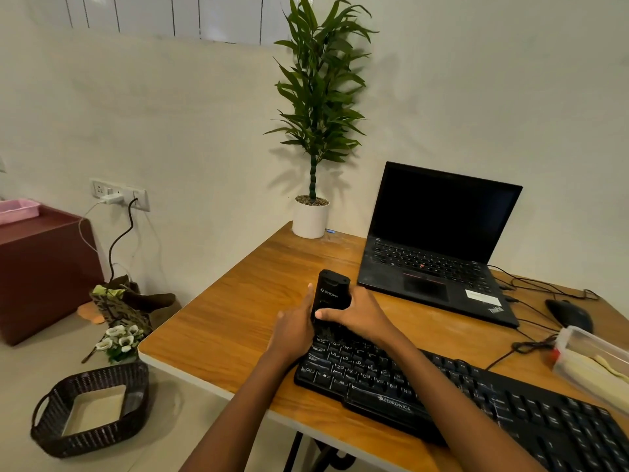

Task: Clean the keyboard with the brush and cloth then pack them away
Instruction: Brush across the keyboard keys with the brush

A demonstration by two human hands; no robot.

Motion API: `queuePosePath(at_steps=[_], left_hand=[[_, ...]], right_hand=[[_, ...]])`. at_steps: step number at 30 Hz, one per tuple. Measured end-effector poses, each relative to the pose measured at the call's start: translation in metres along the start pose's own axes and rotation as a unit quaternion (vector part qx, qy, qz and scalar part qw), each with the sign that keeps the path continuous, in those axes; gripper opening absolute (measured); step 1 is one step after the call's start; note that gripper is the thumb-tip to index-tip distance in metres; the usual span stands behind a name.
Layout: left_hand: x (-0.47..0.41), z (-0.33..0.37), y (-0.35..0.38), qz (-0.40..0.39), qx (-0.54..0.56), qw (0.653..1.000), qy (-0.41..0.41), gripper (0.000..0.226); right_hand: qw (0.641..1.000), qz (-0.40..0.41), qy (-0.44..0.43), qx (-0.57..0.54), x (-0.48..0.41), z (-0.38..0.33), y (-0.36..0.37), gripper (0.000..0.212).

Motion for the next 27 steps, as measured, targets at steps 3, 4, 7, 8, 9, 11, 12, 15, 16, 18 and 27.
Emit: queuePosePath(at_steps=[3, 4, 7, 8, 9, 11, 12, 15, 16, 18, 27], left_hand=[[0.0, 0.003, -0.001, -0.006, 0.011, 1.0, -0.004, 0.062], [0.0, 0.003, -0.001, -0.007, 0.011, 1.0, -0.008, 0.063], [0.002, 0.005, -0.003, 0.009, 0.012, 1.0, 0.007, 0.063], [0.003, 0.006, -0.003, 0.006, 0.017, 1.0, 0.008, 0.062], [0.004, 0.007, -0.004, -0.002, 0.019, 1.0, 0.006, 0.06], [0.003, 0.008, -0.005, -0.01, 0.028, 1.0, -0.009, 0.053], [0.001, 0.007, -0.007, -0.01, 0.049, 0.999, -0.017, 0.046], [-0.002, 0.003, -0.012, -0.033, 0.1, 0.994, -0.009, 0.027], [-0.002, 0.002, -0.013, -0.047, 0.095, 0.994, 0.003, 0.025], [-0.002, 0.001, -0.012, -0.063, 0.092, 0.994, 0.014, 0.023], [-0.004, -0.002, -0.005, -0.057, 0.054, 0.997, -0.004, 0.022]], right_hand=[[1.0, 0.003, 0.022, 0.003, -0.002, -0.001, -0.002, 0.034], [0.999, 0.02, 0.02, 0.016, -0.002, 0.0, -0.003, 0.033], [1.0, -0.015, 0.02, -0.01, 0.0, 0.002, -0.006, 0.033], [0.999, -0.04, 0.025, -0.007, 0.0, 0.002, -0.009, 0.035], [0.998, -0.052, 0.025, 0.017, -0.001, 0.002, -0.014, 0.036], [0.997, -0.023, 0.011, 0.072, -0.003, 0.001, -0.023, 0.033], [0.997, 0.005, 0.005, 0.073, -0.004, 0.0, -0.027, 0.031], [0.999, 0.021, 0.013, -0.02, -0.001, 0.0, -0.031, 0.032], [0.999, 0.009, 0.008, -0.035, 0.001, 0.001, -0.031, 0.033], [1.0, -0.022, -0.007, -0.021, 0.004, 0.005, -0.029, 0.034], [0.994, -0.086, -0.029, 0.059, 0.001, 0.003, -0.032, 0.039]])
Point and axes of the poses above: each hand's wrist, its own x-axis away from the middle knuckle, its own y-axis out of the palm, z = x × y, the point moved 1 cm from there along -x, towards the middle knuckle, and after that the axes turned 6 degrees about z, right-handed, at the moved point
